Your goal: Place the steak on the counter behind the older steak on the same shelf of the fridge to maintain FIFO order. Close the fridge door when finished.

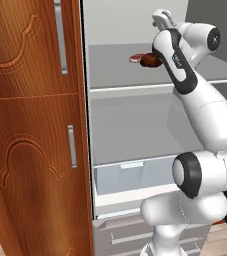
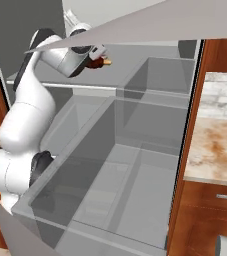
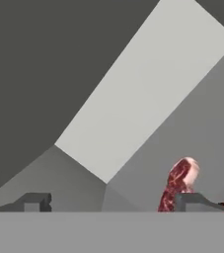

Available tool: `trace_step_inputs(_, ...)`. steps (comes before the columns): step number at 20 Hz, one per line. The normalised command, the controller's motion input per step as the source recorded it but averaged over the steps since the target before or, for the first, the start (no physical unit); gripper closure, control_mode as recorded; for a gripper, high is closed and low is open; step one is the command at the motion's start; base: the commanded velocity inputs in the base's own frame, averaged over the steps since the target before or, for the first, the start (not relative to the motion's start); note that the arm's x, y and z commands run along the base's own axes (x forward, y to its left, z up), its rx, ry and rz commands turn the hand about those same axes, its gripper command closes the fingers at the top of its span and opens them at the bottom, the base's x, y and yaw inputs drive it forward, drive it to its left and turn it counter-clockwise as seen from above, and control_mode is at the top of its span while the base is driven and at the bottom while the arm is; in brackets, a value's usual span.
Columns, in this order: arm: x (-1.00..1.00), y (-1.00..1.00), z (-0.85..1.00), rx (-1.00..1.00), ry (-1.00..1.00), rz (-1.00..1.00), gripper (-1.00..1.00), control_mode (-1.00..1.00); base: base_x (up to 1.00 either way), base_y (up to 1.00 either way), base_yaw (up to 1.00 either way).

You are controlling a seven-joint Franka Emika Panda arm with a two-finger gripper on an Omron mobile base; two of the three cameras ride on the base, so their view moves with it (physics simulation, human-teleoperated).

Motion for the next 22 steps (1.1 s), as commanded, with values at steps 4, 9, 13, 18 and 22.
trace_step_inputs(4, -1.00, 0.11, 0.03, 0.00, 0.02, 0.00, -1.00, -1.00, 0.00, 0.00, 0.00)
trace_step_inputs(9, -0.88, 0.36, 0.03, -0.04, 0.17, -0.02, -1.00, -1.00, 0.00, 0.00, 0.00)
trace_step_inputs(13, -0.81, 0.43, 0.00, -0.06, 0.24, -0.03, -1.00, -1.00, 0.00, 0.00, 0.00)
trace_step_inputs(18, -0.96, 0.19, -0.05, -0.05, 0.16, 0.00, -1.00, -1.00, 0.00, 0.00, 0.00)
trace_step_inputs(22, -0.87, 0.08, -0.30, -0.07, 0.10, 0.00, -1.00, -1.00, 0.00, 0.00, 0.00)
